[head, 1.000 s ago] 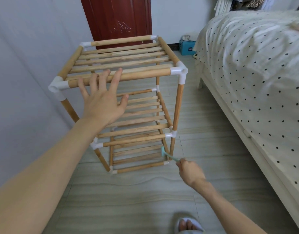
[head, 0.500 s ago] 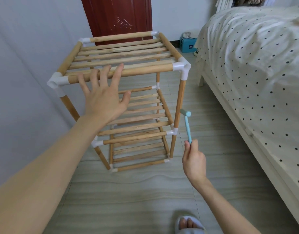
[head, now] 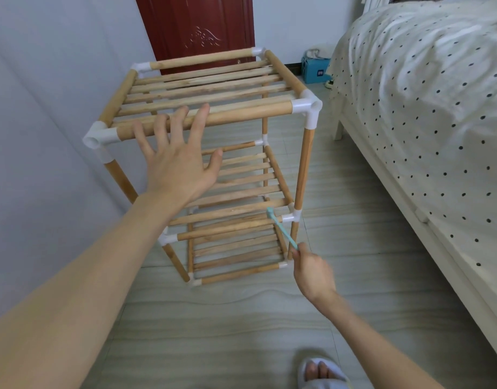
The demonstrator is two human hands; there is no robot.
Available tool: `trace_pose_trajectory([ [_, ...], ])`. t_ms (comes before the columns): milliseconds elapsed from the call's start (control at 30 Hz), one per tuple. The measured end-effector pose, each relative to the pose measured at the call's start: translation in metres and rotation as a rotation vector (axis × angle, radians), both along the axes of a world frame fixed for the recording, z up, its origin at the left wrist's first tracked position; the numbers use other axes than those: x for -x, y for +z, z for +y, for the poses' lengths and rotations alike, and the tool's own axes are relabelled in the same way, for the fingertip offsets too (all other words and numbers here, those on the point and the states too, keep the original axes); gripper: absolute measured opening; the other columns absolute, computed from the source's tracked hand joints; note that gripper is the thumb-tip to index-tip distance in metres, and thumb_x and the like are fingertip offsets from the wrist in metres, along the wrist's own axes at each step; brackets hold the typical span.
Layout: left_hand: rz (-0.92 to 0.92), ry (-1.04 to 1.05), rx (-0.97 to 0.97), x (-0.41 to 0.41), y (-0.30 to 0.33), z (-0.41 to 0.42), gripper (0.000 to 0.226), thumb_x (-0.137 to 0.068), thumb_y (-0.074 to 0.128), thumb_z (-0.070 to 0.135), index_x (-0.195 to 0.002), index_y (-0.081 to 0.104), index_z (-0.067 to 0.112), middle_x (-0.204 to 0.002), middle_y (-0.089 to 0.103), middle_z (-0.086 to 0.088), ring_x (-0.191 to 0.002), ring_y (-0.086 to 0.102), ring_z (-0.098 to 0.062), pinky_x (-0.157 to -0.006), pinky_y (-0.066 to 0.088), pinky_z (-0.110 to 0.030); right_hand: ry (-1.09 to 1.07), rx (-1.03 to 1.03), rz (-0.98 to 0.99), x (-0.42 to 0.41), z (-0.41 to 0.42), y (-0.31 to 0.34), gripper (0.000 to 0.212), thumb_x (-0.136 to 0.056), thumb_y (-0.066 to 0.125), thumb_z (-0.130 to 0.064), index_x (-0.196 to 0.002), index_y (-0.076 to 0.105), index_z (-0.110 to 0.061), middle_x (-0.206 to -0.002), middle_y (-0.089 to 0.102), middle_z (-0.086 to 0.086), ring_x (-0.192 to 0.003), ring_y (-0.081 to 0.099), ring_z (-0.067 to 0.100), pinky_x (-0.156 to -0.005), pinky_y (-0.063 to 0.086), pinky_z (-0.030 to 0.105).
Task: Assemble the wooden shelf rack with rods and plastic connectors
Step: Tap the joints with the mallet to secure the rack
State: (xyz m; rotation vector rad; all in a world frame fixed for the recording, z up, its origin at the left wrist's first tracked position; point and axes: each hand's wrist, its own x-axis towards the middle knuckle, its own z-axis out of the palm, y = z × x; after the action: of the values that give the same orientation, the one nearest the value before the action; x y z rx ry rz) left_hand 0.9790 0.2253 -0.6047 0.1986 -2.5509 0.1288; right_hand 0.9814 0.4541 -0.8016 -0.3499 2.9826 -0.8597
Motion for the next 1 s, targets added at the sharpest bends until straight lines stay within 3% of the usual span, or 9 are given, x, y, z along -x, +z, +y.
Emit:
trace_pose_trajectory([
  [100,0.006,0.006,-0.005,0.002,0.000,0.000,0.067,-0.087,0.040,0.052,-0.145,0.015,0.031,-0.146,0.025,-0.010,-0.134,0.018,-0.036,-0.108,-0.002,-0.064,-0.080,0.246,0.236,-0.004,0.001,0.004,0.017,-0.100,0.036,-0.021,-0.085,0.035,-0.014,-0.053,0.043,-0.004,-0.043,0.042,0.027,-0.046,0.025,0.030],
  [233,0.021,0.009,0.005,-0.003,-0.001,0.000,0.068,-0.084,0.034,0.054,-0.144,0.017,0.030,-0.145,0.028,-0.010,-0.134,0.020,-0.037,-0.107,-0.001,-0.064,0.014,-0.050,-0.212,0.002,0.018,-0.010,0.019,-0.102,0.027,-0.028,-0.091,0.034,-0.014,-0.086,0.063,0.017,-0.083,0.058,0.040,-0.063,0.039,0.038],
  [300,0.026,0.013,0.012,-0.004,-0.003,0.000,0.068,-0.084,0.036,0.054,-0.145,0.017,0.030,-0.146,0.027,-0.010,-0.133,0.021,-0.037,-0.108,0.000,-0.064,-0.059,-0.010,-0.210,-0.006,0.036,-0.025,0.024,-0.102,0.028,-0.029,-0.092,0.041,-0.012,-0.087,0.062,0.017,-0.084,0.058,0.039,-0.063,0.036,0.036],
  [400,0.018,0.023,0.009,-0.003,-0.002,0.003,0.069,-0.086,0.043,0.051,-0.145,0.015,0.030,-0.147,0.026,-0.011,-0.134,0.020,-0.038,-0.108,-0.001,-0.065,-0.394,0.543,-0.153,-0.008,0.047,-0.021,0.030,-0.102,0.027,-0.025,-0.082,0.045,-0.012,-0.071,0.051,0.010,-0.066,0.051,0.028,-0.057,0.036,0.031],
  [500,0.009,0.028,0.014,-0.003,0.000,0.008,0.072,-0.084,0.048,0.045,-0.146,0.015,0.028,-0.147,0.026,-0.012,-0.134,0.020,-0.038,-0.108,0.002,-0.065,-0.882,1.348,-0.282,0.020,0.043,-0.004,0.035,-0.103,0.021,-0.017,-0.069,0.031,-0.018,-0.057,0.026,0.003,-0.031,0.030,0.010,-0.034,0.023,0.013],
  [567,0.000,0.045,0.020,-0.005,0.000,0.010,0.075,-0.082,0.050,0.040,-0.146,0.014,0.028,-0.147,0.026,-0.012,-0.133,0.020,-0.038,-0.108,0.004,-0.063,-0.925,1.584,-0.442,0.022,0.022,0.005,0.036,-0.103,0.020,-0.015,-0.068,0.027,-0.020,-0.049,0.024,0.001,-0.025,0.021,0.004,-0.032,0.017,0.009],
  [700,-0.022,0.068,0.049,-0.004,0.005,0.014,0.077,-0.080,0.050,0.038,-0.147,0.012,0.028,-0.146,0.027,-0.011,-0.131,0.022,-0.037,-0.108,0.009,-0.062,-0.536,1.346,-0.678,0.014,-0.016,0.005,0.038,-0.104,0.025,-0.018,-0.067,0.032,-0.018,-0.040,0.027,-0.009,-0.029,0.021,0.004,-0.031,0.017,0.014],
  [833,-0.022,0.078,0.068,-0.004,0.004,0.022,0.080,-0.080,0.050,0.040,-0.147,0.009,0.030,-0.145,0.027,-0.010,-0.130,0.022,-0.037,-0.107,0.010,-0.062,-0.971,1.557,-0.528,0.039,-0.009,0.020,0.037,-0.103,0.026,-0.021,-0.068,0.034,-0.016,-0.055,0.027,0.000,-0.029,0.029,0.008,-0.027,0.018,0.012],
  [1000,-0.027,0.069,0.050,-0.004,0.003,0.027,0.082,-0.079,0.055,0.037,-0.147,0.010,0.030,-0.144,0.027,-0.010,-0.130,0.020,-0.036,-0.107,0.005,-0.061,-0.539,1.230,-0.796,0.023,-0.029,0.020,0.030,-0.102,0.024,-0.018,-0.075,0.036,-0.017,-0.051,0.028,-0.004,-0.033,0.023,0.007,-0.032,0.020,0.018],
])
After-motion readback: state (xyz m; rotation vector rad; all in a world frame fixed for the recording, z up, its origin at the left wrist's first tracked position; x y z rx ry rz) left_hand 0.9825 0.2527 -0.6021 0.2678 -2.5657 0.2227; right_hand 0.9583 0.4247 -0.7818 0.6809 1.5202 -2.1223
